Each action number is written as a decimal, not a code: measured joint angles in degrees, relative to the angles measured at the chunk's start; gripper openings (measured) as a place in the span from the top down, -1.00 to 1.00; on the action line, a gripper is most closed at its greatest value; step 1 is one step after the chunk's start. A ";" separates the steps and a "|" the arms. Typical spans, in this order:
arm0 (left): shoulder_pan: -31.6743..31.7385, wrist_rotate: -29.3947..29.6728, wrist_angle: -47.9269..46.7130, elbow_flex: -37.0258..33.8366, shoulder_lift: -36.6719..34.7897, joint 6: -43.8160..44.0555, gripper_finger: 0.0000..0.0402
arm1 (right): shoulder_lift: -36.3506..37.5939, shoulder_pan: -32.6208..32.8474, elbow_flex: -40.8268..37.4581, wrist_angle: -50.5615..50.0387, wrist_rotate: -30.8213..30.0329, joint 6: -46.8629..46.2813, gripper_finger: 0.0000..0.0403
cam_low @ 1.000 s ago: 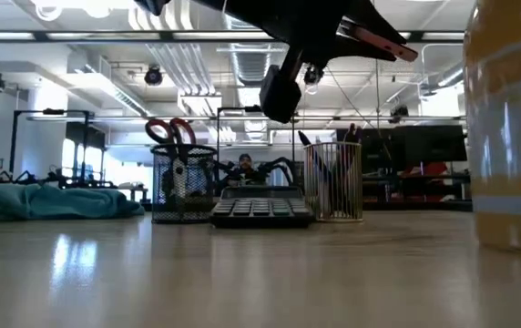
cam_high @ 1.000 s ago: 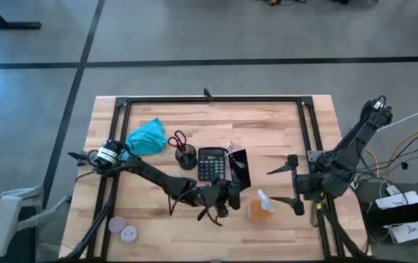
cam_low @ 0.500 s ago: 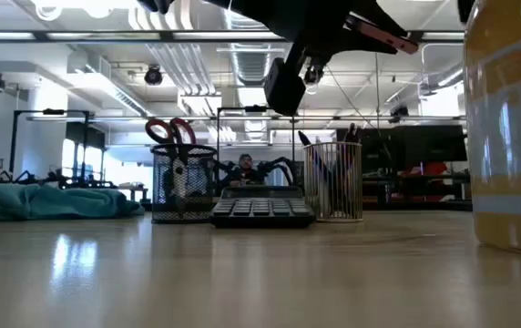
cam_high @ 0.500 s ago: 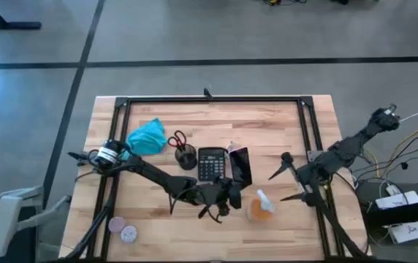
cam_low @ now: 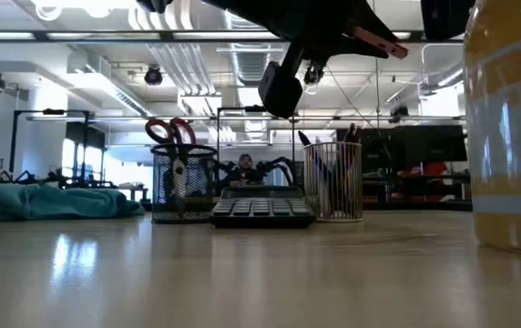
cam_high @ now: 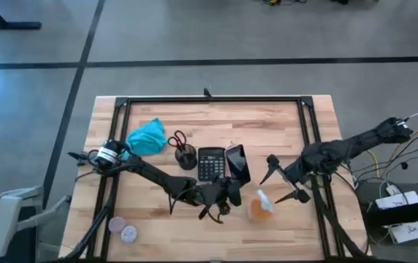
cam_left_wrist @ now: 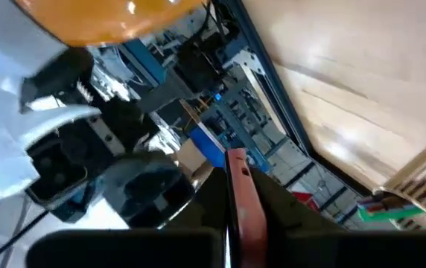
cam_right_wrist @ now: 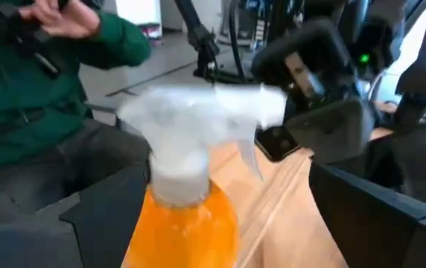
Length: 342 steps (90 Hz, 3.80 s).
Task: Apply microfiber cloth
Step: Spray the back and front of the cellphone with the orange spray bottle
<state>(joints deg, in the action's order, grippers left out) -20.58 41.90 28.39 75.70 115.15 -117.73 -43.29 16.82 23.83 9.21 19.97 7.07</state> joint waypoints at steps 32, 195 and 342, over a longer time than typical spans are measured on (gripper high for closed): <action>-0.31 0.65 0.32 -0.04 0.00 1.90 0.94 | -8.83 0.02 -0.17 9.57 4.48 0.39 -0.76; -0.11 -2.94 -2.46 -0.09 0.00 -6.91 0.94 | -13.40 1.05 2.16 10.82 1.43 1.51 -0.76; 0.92 7.22 7.70 -0.11 -1.60 -8.18 0.94 | -13.40 1.03 2.21 10.45 -5.50 -0.53 0.48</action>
<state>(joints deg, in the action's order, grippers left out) -19.66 49.11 36.09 75.59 113.55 -125.91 -56.69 17.85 26.04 19.66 14.48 6.55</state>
